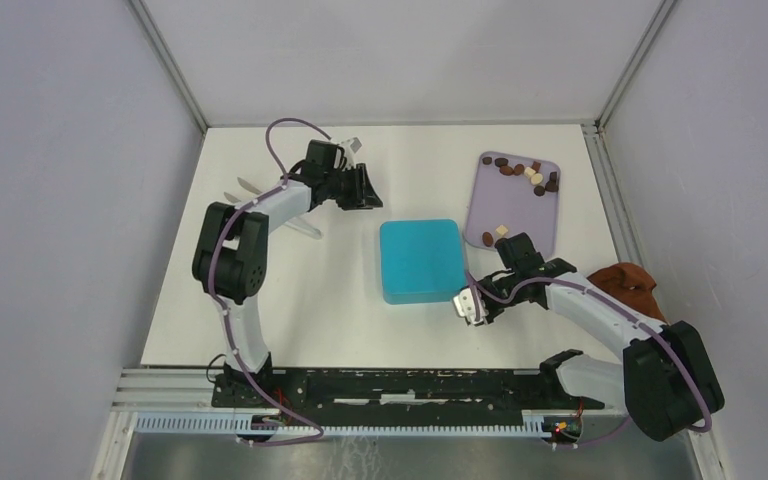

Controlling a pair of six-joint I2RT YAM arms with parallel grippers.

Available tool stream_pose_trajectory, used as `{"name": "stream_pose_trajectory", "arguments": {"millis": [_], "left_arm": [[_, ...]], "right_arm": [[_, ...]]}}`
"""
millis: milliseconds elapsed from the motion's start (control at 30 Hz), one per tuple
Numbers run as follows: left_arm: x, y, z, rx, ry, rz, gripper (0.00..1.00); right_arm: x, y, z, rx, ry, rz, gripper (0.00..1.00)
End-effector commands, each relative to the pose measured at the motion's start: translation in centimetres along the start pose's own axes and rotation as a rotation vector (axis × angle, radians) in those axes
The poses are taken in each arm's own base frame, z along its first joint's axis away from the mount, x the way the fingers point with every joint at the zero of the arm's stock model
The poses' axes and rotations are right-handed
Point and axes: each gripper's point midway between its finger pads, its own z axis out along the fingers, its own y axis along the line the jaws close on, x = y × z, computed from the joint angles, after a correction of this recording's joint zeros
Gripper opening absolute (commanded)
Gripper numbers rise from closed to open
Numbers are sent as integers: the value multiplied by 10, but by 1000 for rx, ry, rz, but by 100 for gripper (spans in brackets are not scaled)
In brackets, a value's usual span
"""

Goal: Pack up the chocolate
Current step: Close the box lid on the packing box.

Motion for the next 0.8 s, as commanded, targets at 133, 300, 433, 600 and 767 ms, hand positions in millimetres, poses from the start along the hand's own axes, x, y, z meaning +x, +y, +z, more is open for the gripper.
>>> {"name": "stream_pose_trajectory", "arguments": {"millis": [133,300,433,600,767], "left_arm": [[8,-16,24,49,56,11,41],[17,-18,33,53,93,15,41],[29,-19,31,49,137,12,41],[45,-28,16,57,164,-25,41],[75,-36,-2,64,194,-30,41]], "right_arm": [[9,0,8,1,62,-7,39],[16,4,14,-19,103,-14,39],[23,-11,15,49,149,24,40],[31,-36,9,182,199,120,41],[47,-69,-4,384,278,242,42]]}}
